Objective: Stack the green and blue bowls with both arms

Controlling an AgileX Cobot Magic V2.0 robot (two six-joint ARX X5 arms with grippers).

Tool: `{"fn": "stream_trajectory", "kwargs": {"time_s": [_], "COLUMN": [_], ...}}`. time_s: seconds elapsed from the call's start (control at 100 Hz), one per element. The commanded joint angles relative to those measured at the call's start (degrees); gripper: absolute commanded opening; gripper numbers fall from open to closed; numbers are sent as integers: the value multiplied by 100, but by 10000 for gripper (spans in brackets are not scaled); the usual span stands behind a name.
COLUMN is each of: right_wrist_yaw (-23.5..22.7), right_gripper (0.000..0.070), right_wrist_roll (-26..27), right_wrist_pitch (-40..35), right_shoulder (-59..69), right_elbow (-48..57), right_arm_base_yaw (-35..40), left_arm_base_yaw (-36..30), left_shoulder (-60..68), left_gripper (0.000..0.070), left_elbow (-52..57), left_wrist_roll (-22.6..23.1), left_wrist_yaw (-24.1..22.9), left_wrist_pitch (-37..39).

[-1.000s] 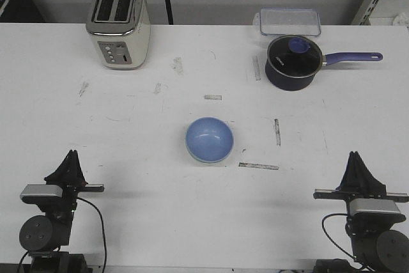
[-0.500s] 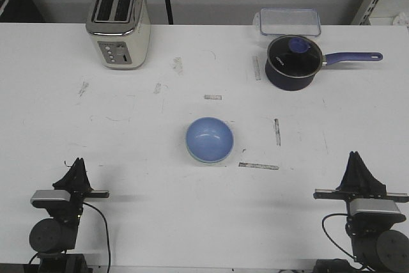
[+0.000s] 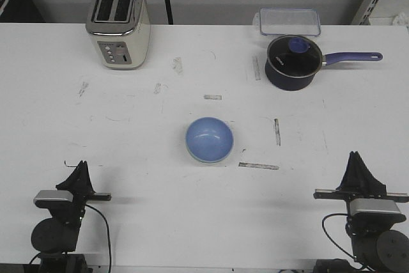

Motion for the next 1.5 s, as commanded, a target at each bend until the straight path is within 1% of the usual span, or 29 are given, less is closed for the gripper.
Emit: {"fn": "stream_trajectory", "kwargs": {"time_s": [0.0, 0.34, 1.49], "right_wrist_yaw": [-2, -2, -4], "right_gripper": [14, 14, 14], "right_wrist_roll": [39, 39, 13], "right_wrist_pitch": [57, 57, 24], "right_shoulder": [-9, -9, -9], "right_elbow": [26, 26, 26], "right_arm_base_yaw": [4, 4, 4], "left_arm_base_yaw": [-15, -17, -15], "left_shoulder": [-11, -11, -11], "left_gripper": [1, 1, 1], "left_elbow": [-129, -129, -129], "left_wrist_roll": [50, 50, 50], "left_wrist_yaw": [-22, -22, -20], "left_wrist_pitch": [61, -48, -68]}}
